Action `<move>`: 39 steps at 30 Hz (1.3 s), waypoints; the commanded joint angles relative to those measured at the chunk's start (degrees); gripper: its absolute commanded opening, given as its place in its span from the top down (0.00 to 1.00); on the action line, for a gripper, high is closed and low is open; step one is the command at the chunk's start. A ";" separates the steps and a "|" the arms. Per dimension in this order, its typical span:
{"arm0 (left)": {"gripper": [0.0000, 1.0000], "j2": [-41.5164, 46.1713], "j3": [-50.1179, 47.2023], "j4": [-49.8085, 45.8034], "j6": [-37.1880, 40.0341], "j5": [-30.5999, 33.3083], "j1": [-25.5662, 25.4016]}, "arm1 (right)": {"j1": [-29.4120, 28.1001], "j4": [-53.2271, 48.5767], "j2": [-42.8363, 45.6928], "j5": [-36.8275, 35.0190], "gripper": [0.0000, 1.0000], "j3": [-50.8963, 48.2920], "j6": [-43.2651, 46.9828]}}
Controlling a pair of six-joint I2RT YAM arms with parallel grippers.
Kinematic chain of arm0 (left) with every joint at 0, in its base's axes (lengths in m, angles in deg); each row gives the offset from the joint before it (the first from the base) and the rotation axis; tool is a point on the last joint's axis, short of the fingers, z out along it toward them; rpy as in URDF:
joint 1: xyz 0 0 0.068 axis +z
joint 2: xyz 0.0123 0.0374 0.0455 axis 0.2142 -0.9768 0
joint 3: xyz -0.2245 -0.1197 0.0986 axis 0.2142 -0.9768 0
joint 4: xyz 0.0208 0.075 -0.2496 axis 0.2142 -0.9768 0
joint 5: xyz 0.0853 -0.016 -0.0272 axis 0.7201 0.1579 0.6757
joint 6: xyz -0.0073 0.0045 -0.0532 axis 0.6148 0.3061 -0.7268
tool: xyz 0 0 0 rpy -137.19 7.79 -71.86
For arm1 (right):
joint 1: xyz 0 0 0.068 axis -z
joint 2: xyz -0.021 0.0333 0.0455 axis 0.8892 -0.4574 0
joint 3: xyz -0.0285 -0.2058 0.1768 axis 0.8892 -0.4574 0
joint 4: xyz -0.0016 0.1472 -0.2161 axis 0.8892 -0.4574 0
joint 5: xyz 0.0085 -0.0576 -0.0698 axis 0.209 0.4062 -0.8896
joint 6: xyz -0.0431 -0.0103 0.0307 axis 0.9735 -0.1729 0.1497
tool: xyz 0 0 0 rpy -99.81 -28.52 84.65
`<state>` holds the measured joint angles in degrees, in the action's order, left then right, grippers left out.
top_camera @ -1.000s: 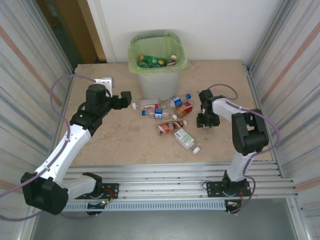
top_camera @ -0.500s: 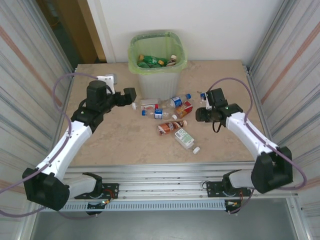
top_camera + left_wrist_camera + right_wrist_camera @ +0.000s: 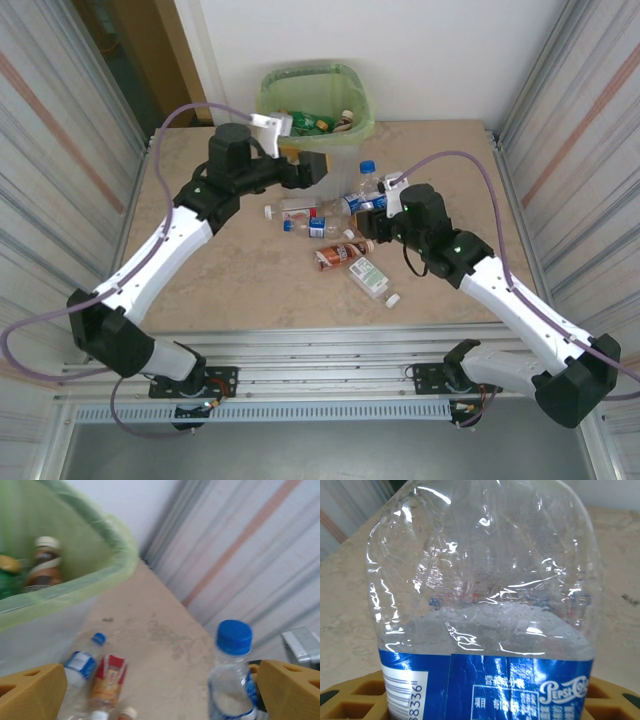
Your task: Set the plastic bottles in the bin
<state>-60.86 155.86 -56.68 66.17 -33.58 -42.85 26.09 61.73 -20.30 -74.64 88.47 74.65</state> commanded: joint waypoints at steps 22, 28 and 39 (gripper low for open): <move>0.73 -10.21 10.27 1.17 -3.23 -10.11 -4.68 | -6.17 6.88 -6.12 -7.47 0.53 6.86 6.59; 0.84 -10.14 11.46 4.07 -4.18 -8.26 -3.03 | -6.23 5.75 -3.82 -10.67 0.18 5.78 5.29; 0.86 -13.58 23.43 9.27 -3.84 -0.25 4.11 | -4.52 8.68 11.27 -16.03 0.02 -3.10 2.66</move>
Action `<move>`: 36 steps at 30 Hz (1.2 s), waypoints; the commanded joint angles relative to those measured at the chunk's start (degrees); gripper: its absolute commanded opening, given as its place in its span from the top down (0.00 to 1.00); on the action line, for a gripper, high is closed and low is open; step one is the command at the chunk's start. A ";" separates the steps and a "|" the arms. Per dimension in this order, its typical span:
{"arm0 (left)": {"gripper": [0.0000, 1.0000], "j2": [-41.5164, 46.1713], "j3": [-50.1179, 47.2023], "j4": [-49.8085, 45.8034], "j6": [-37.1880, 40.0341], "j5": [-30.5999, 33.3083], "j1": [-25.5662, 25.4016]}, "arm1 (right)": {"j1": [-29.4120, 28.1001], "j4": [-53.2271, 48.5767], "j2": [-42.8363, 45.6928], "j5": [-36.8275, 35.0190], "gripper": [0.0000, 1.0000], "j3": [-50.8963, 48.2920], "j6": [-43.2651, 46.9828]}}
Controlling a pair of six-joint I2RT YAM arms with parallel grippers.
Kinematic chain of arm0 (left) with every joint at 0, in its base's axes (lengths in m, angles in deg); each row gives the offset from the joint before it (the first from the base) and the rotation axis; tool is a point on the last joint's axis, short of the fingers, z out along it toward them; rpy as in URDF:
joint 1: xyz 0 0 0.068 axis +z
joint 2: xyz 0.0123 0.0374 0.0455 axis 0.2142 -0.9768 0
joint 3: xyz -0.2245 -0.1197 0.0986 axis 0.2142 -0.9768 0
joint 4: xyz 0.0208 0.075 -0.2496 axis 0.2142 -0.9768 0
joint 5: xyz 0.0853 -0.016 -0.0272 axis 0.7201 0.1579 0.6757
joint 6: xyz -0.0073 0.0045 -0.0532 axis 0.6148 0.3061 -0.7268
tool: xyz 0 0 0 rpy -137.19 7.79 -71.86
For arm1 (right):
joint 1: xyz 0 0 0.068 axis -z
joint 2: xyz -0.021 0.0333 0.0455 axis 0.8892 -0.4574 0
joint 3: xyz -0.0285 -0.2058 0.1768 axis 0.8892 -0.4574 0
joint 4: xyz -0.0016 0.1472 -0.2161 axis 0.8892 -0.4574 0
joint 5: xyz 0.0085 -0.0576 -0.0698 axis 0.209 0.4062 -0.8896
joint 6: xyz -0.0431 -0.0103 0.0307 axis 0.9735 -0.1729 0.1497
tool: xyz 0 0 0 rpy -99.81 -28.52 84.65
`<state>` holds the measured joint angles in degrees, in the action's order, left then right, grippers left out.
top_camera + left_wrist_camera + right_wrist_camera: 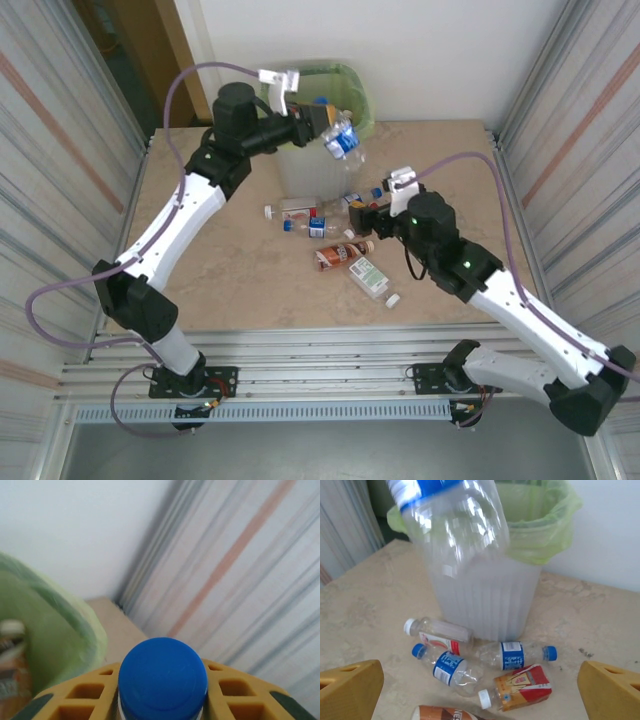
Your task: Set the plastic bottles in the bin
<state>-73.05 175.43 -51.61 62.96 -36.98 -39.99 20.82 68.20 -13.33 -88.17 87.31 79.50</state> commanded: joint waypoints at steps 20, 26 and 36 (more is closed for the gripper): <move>0.86 -34.82 44.97 -6.77 -4.29 5.35 8.27 | 9.53 -10.06 13.00 -8.06 0.02 -6.62 -16.33; 0.85 -35.82 43.08 -8.31 -3.68 1.81 9.22 | 9.52 -14.79 7.69 -10.10 0.02 -4.41 -18.56; 0.64 -38.23 43.21 -10.44 -2.30 -3.13 9.33 | 9.53 -22.92 -0.46 -6.84 0.02 -2.17 -25.25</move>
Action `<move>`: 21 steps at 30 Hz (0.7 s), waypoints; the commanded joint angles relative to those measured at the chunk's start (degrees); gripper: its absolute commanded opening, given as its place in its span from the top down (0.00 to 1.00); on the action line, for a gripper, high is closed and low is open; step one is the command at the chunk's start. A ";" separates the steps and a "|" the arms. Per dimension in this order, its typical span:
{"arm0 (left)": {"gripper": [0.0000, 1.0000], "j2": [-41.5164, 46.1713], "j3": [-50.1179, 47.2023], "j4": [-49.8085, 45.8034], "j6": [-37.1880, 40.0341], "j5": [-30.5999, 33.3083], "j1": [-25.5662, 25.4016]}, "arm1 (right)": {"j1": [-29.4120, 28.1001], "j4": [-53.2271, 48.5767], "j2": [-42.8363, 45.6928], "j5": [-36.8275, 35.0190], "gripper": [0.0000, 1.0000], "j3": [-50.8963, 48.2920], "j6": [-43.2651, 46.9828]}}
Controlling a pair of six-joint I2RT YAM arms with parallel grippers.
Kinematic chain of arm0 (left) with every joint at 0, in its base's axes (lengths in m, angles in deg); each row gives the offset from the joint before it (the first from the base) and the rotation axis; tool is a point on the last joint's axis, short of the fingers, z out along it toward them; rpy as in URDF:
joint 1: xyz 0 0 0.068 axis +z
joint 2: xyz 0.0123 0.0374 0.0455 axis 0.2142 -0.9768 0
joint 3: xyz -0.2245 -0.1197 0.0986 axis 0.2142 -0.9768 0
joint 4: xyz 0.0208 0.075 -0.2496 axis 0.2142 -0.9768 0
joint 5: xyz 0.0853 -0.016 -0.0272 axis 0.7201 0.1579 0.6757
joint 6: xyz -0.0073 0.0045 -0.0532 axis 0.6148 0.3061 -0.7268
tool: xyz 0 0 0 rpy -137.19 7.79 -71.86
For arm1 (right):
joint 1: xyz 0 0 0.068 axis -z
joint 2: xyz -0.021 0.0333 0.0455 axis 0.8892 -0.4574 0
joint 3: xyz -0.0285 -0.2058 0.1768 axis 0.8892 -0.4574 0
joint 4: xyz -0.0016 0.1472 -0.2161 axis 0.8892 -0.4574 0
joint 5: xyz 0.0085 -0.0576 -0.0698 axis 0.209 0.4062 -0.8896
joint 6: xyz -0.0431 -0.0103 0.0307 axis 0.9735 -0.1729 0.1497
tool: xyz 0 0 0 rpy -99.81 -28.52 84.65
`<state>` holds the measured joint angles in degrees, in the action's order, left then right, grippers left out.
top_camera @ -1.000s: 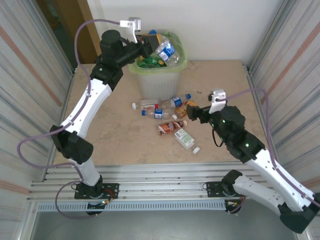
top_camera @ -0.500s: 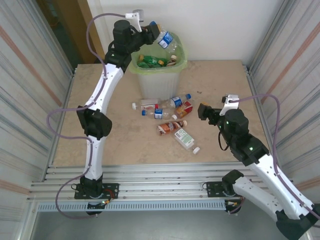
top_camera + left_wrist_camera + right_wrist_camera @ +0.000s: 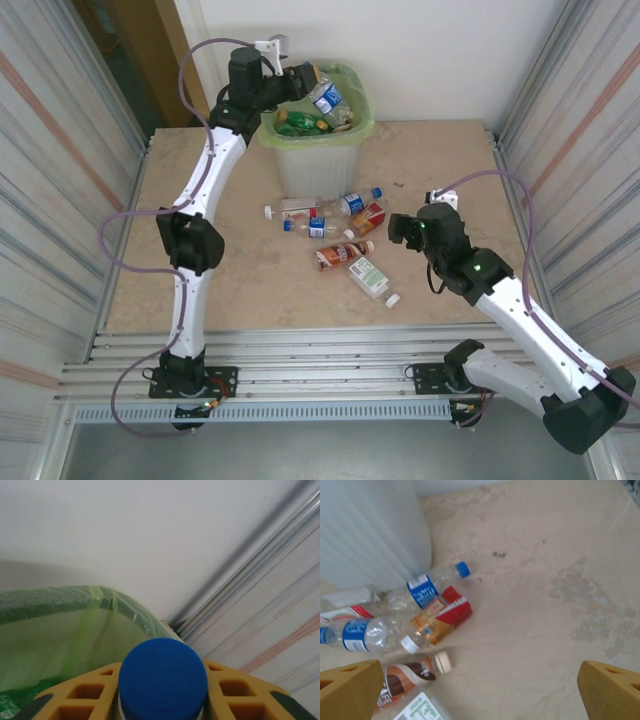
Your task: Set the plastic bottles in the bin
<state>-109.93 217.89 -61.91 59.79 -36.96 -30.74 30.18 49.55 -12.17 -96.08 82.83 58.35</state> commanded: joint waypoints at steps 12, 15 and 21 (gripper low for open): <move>0.25 -1.05 1.34 -0.63 2.45 -1.53 0.47 | -4.52 -9.64 -9.73 -1.93 0.02 5.63 -9.29; 0.23 0.10 1.21 -0.84 2.76 -0.86 1.01 | -4.91 -11.42 -11.37 -1.51 0.02 6.67 -11.81; 0.20 4.45 -1.54 -1.01 4.07 0.32 1.41 | -5.10 -16.50 -15.86 -0.89 0.02 10.73 -14.05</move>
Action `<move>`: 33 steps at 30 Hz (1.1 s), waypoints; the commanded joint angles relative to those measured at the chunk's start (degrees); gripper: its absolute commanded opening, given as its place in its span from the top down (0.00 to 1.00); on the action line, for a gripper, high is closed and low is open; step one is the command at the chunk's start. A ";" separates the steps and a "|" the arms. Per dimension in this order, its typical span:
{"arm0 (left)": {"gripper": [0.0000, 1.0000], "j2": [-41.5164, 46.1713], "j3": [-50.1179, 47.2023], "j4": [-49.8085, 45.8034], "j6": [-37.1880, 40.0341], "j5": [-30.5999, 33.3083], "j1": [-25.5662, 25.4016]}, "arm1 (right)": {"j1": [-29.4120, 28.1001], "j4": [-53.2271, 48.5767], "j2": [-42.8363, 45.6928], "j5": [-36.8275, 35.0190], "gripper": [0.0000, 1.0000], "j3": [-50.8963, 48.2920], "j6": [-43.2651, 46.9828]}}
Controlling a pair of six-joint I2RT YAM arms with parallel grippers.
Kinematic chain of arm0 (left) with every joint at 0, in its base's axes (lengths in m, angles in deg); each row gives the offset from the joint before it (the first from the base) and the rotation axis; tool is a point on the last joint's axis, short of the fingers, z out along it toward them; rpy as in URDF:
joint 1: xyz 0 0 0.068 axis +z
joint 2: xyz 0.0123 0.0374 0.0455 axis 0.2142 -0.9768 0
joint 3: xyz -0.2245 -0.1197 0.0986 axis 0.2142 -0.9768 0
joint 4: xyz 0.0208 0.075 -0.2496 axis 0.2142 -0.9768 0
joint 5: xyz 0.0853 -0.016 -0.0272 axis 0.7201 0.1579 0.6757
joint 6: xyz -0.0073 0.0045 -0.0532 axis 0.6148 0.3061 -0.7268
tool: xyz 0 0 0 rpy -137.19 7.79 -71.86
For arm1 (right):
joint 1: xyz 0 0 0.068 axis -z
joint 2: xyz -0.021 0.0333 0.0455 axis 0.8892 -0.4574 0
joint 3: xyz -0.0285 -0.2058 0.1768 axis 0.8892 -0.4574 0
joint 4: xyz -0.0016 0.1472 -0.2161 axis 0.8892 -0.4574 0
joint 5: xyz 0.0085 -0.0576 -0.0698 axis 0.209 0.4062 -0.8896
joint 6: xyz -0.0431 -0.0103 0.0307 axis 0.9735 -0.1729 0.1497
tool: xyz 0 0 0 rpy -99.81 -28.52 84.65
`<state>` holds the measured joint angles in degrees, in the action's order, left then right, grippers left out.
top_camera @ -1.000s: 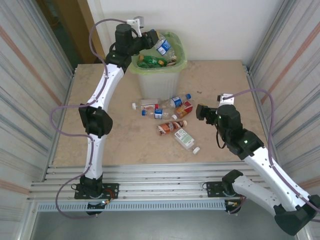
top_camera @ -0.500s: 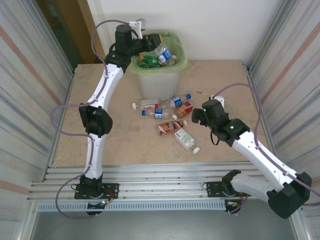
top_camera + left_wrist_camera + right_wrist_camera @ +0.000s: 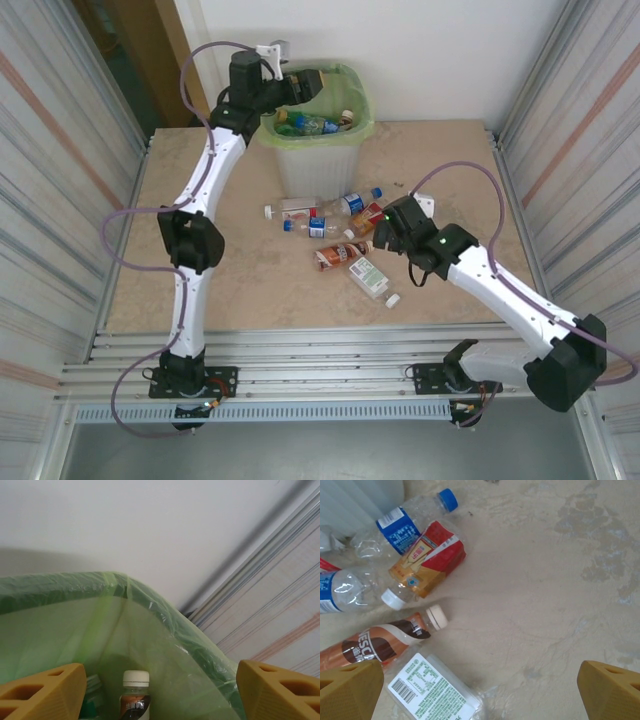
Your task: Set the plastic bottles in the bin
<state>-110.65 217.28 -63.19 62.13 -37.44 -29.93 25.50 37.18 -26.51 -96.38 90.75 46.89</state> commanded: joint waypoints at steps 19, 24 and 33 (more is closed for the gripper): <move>0.01 34.89 -34.42 5.36 8.99 6.67 0.67 | -5.40 -6.05 -5.62 4.57 0.02 -1.12 2.23; 0.01 45.40 -47.67 8.14 11.40 11.40 0.64 | -7.19 -5.91 -6.73 5.92 0.02 -2.31 2.24; 0.01 61.58 -69.02 10.57 12.92 19.69 0.61 | -9.58 -5.08 -6.81 12.16 0.02 -6.24 3.67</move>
<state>-53.49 152.48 -55.20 73.34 -22.19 -29.45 16.32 32.53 -33.19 -87.77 86.24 48.79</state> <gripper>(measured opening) 0.989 0.977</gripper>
